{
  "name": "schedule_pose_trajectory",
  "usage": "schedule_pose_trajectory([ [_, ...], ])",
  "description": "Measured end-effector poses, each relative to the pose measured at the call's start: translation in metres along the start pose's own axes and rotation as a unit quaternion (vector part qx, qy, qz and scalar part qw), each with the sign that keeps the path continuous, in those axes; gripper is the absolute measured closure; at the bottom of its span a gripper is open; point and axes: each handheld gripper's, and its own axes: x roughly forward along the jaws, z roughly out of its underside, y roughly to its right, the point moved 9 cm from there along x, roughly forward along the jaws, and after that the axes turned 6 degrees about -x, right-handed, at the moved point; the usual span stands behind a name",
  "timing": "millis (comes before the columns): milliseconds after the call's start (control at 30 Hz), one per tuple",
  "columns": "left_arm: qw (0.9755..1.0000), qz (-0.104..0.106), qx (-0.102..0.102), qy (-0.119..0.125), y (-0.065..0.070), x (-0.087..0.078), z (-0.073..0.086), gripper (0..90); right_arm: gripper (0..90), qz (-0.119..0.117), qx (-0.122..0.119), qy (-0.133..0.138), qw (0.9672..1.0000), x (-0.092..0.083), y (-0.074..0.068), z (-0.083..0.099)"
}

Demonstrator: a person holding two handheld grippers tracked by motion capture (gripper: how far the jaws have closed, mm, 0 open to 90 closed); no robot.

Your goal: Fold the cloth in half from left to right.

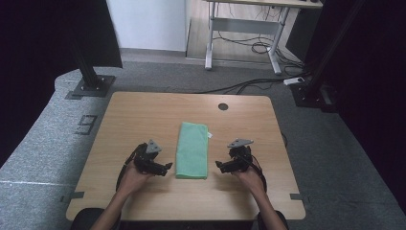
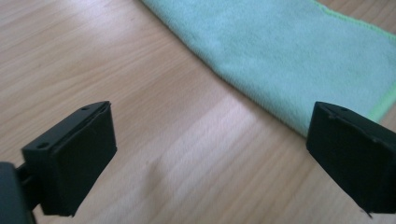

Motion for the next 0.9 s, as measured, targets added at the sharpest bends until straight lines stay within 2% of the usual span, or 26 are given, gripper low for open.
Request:
schedule_pose_trajectory([
  [167,1.0000,-0.008,0.002,-0.004,-0.002,-0.007,0.014,0.0,0.0,0.006,-0.002,0.000,1.0000,-0.010,0.000,0.010],
  [333,0.9998,-0.014,-0.005,-0.010,-0.006,-0.011,0.032,0.0,0.0,0.011,-0.012,0.001,0.9999,-0.015,-0.002,0.023],
  [533,0.9998,-0.012,-0.010,-0.012,-0.010,-0.012,0.042,0.0,0.0,0.014,-0.006,-0.009,0.9998,-0.012,-0.001,0.039],
  [700,0.9995,-0.018,-0.008,-0.025,-0.013,-0.006,0.051,0.0,0.0,0.013,-0.001,-0.018,0.9998,-0.006,0.000,0.048],
  [833,0.9993,0.001,-0.018,-0.031,-0.013,-0.003,0.053,0.0,0.0,0.012,0.001,-0.021,0.9997,-0.001,0.001,0.053],
  [900,0.9991,0.012,-0.022,-0.034,-0.012,-0.002,0.054,0.0,0.0,0.009,0.009,-0.008,0.9999,0.000,0.002,0.053],
])
